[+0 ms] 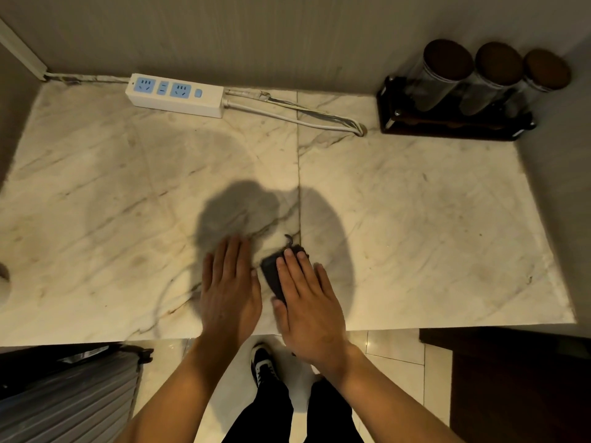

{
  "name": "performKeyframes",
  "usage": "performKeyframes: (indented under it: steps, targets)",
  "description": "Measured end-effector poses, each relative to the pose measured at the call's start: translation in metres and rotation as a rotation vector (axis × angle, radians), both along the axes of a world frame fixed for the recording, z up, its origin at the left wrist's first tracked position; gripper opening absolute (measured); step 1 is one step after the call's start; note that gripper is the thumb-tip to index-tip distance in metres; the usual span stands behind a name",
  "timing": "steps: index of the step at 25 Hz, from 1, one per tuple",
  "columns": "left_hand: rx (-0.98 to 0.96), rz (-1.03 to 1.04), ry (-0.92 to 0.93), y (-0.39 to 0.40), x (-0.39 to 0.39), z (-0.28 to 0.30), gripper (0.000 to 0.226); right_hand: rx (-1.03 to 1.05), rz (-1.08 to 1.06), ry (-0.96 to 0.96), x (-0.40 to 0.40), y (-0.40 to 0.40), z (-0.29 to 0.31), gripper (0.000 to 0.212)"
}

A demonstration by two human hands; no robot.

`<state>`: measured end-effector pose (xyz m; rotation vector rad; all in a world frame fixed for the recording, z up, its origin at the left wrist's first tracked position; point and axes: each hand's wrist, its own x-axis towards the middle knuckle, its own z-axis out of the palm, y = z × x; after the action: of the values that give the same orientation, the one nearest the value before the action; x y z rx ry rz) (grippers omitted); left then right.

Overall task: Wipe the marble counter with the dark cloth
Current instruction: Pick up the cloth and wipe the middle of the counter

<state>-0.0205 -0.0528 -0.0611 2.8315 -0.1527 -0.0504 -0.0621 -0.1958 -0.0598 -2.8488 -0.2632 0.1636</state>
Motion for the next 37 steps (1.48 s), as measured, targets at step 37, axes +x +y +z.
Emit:
performKeyframes:
  steps: [37]
  targets:
    - [0.066,0.059,0.094,-0.072,0.027,-0.010,0.058,-0.185,0.406,0.045,0.192,-0.118,0.002,0.064]
